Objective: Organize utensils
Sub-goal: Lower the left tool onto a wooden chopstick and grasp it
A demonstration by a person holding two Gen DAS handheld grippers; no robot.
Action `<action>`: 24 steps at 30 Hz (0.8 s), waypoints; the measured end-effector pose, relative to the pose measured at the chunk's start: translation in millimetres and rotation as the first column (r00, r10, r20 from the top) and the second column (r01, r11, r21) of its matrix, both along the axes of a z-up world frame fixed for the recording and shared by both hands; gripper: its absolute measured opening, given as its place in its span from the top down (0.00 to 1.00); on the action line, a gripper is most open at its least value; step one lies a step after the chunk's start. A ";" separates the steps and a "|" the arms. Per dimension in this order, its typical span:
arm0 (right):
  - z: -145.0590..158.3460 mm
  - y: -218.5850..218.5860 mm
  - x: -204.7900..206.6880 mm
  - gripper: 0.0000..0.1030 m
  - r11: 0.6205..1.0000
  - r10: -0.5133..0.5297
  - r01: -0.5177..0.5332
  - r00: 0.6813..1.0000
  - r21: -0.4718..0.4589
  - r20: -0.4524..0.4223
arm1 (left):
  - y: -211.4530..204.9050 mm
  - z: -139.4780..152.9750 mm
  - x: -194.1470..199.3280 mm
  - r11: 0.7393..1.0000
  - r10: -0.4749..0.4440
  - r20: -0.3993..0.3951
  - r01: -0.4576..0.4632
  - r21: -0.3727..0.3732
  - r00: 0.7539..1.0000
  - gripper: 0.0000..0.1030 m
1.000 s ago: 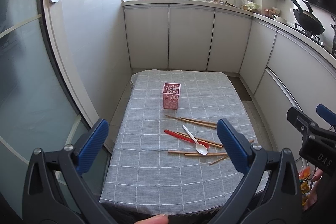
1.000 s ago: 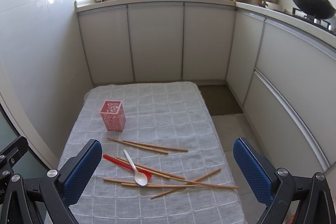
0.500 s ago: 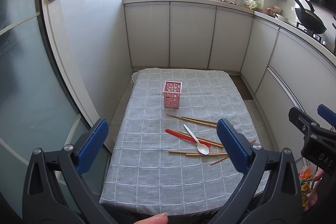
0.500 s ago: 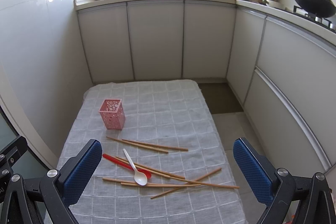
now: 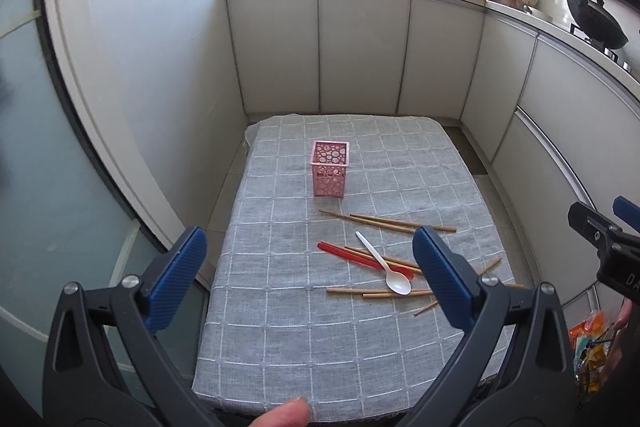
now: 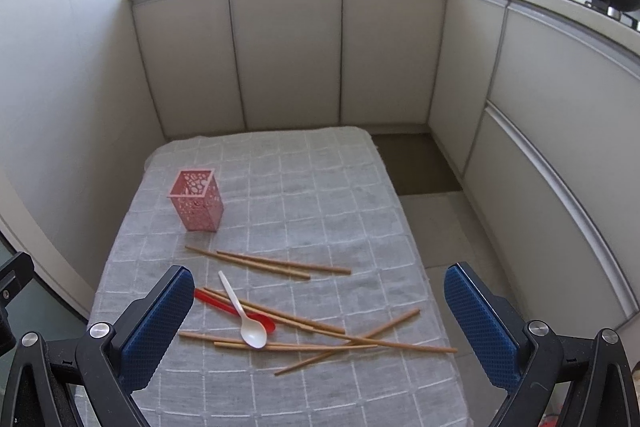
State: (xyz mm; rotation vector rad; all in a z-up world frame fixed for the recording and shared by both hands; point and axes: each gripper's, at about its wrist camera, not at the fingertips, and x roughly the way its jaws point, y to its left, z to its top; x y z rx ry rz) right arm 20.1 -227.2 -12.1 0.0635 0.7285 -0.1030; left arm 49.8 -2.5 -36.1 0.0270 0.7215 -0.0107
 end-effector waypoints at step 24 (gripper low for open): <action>-152.3 -17.9 186.0 0.16 0.977 0.174 -0.119 0.924 0.178 -0.341 | 32.0 -208.9 219.1 0.883 -0.061 -0.508 -0.191 -0.429 0.859 0.41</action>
